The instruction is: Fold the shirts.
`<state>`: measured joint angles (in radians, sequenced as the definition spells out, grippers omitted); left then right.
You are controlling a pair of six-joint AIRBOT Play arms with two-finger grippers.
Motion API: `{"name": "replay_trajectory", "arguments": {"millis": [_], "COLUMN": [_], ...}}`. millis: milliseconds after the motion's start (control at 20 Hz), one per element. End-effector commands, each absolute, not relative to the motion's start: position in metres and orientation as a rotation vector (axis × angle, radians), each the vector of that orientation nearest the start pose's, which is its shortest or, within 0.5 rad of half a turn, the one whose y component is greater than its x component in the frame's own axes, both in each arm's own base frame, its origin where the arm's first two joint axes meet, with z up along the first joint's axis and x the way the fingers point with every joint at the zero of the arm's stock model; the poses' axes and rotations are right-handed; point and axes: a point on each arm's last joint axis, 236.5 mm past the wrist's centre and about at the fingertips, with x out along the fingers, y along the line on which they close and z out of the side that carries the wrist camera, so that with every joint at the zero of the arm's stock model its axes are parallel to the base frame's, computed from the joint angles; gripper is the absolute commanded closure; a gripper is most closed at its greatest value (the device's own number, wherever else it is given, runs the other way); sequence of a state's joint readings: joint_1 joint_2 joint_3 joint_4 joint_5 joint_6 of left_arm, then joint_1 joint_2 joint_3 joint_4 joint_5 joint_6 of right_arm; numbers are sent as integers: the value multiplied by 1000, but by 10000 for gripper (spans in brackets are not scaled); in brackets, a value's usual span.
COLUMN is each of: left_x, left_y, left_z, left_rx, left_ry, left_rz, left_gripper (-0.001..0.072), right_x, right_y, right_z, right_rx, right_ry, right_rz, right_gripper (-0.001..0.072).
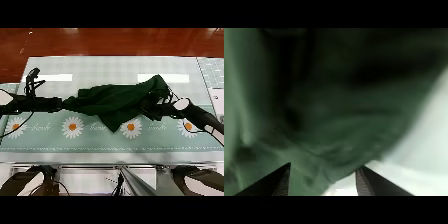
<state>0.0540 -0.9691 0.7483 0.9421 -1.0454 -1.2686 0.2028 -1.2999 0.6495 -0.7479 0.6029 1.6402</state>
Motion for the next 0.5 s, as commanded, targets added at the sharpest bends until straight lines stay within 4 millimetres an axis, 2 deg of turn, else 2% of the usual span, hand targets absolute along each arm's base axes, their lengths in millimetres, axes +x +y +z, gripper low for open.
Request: {"name": "replay_trajectory", "arguments": {"millis": [0, 50, 100, 150, 200, 300, 400, 450], "left_x": [320, 323, 327, 332, 337, 352, 373, 383], "left_y": [-101, -99, -98, -96, -95, -91, -83, -78], "left_z": [15, 16, 18, 21, 27, 50, 88, 112], "left_rx": [-383, -382, -381, -379, -375, -362, -346, -336], "left_ry": [1106, 1091, 1075, 1056, 1033, 963, 862, 806], "left_rz": [-378, -371, -364, -357, -354, -348, -337, -334], "left_gripper": [682, 682, 682, 682, 682, 682, 682, 682], "right_x": [359, 364, 366, 370, 375, 387, 392, 391], "right_y": [172, 170, 169, 167, 166, 170, 176, 175], "right_z": [-104, -106, -106, -103, -96, -57, 8, 49], "right_rx": [874, 902, 913, 909, 901, 801, 700, 659], "right_ry": [1161, 1144, 1134, 1119, 1100, 1028, 936, 876], "right_rz": [27, 2, -6, -6, 10, 138, 299, 369], "right_gripper": [218, 271, 418, 641, 681, 682, 682, 682]}}
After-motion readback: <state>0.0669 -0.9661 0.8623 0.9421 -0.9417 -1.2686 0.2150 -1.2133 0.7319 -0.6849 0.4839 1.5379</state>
